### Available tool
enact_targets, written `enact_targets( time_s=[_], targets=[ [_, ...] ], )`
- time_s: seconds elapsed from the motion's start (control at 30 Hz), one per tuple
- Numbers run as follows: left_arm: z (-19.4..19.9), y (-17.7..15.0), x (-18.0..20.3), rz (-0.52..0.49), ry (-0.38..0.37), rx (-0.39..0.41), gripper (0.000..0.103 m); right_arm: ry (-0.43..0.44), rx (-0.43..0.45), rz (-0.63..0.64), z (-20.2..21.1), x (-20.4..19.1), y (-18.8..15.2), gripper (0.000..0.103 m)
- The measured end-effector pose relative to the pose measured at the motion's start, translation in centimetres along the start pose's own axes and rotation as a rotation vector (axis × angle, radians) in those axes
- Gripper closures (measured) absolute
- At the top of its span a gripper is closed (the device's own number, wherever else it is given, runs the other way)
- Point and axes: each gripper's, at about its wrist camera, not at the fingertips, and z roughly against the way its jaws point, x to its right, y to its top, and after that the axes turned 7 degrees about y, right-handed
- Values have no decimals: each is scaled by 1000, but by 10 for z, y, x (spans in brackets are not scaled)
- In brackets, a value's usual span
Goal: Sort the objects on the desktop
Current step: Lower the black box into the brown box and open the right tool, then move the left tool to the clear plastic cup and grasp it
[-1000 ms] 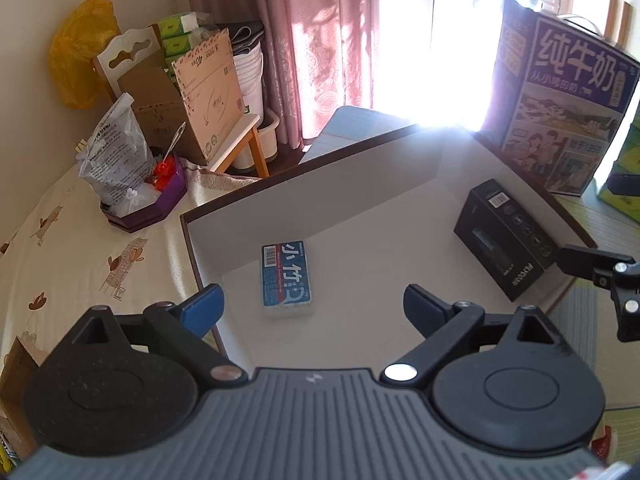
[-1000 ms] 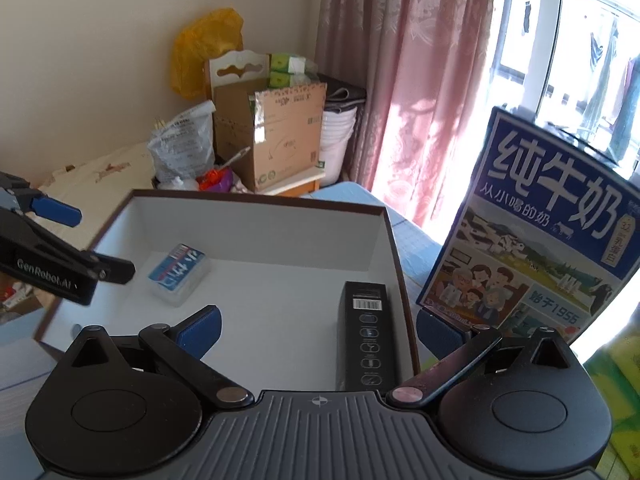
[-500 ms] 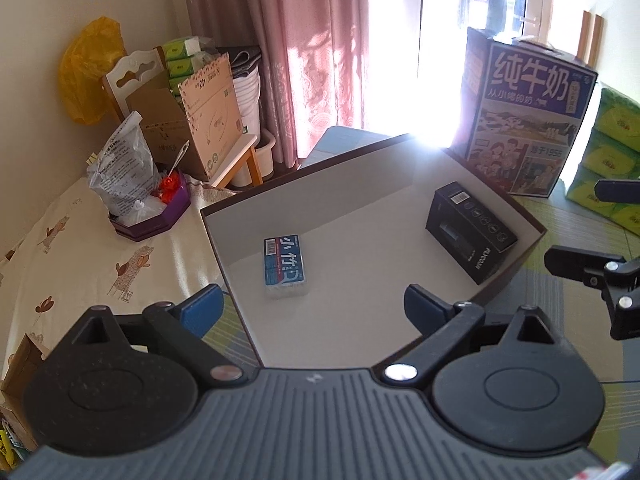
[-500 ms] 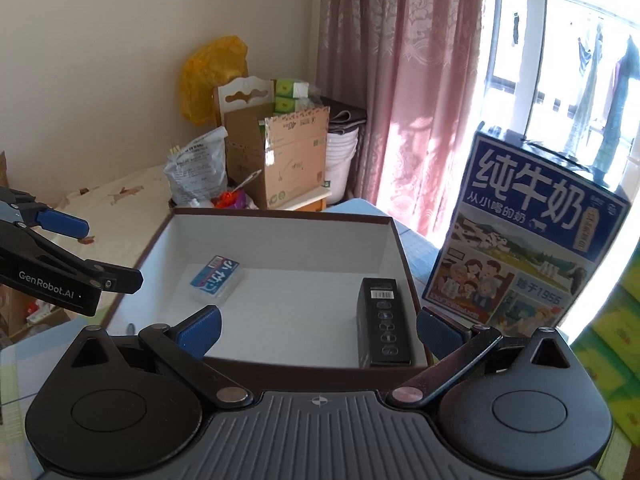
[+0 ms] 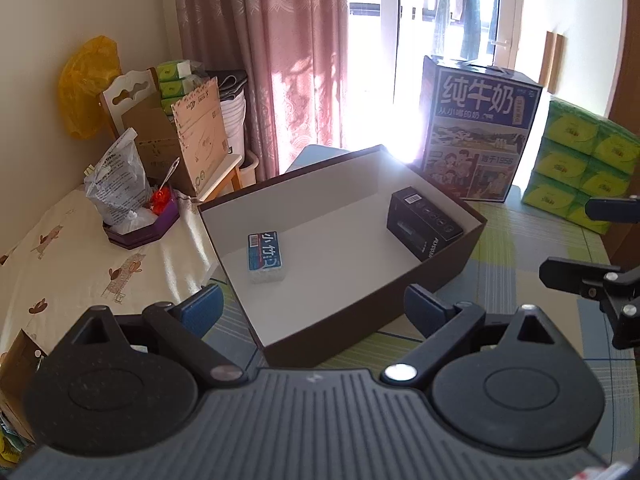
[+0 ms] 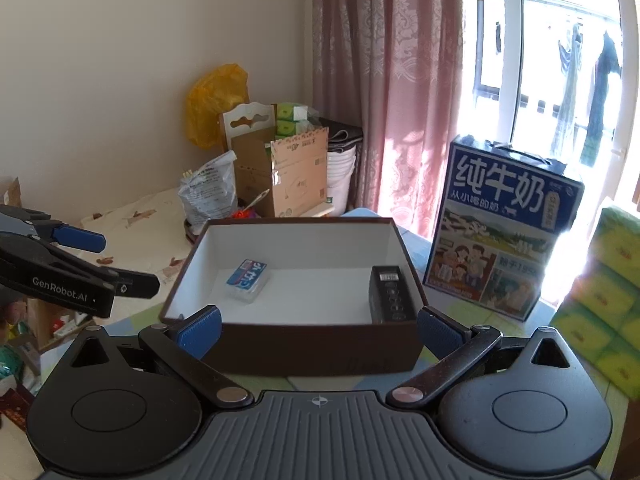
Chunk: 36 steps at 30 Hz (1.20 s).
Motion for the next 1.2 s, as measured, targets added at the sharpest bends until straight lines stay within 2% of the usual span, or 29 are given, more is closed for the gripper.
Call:
enact_targets(
  time_s=[0.2,0.4,0.7,0.97,1.2],
  targets=[
    [24,-19,-3,13,8,17,7,-19,13,-2,26,-13,-21,2],
    [36,-47,4,-15,-17,-9,7,-36,-11,-28,44,-20,-48,2],
    [32,-88,14,-45,-28,-100,8,-59,-90,-100,58,-25,-91,2],
    [26,-118,27,-88,-75,-174,8,-86,-169,-179,65,-33,-129,2],
    [19,-133,34,-117,-126,-181,9,-108,-246,-243,67,-30,-154,2]
  ],
)
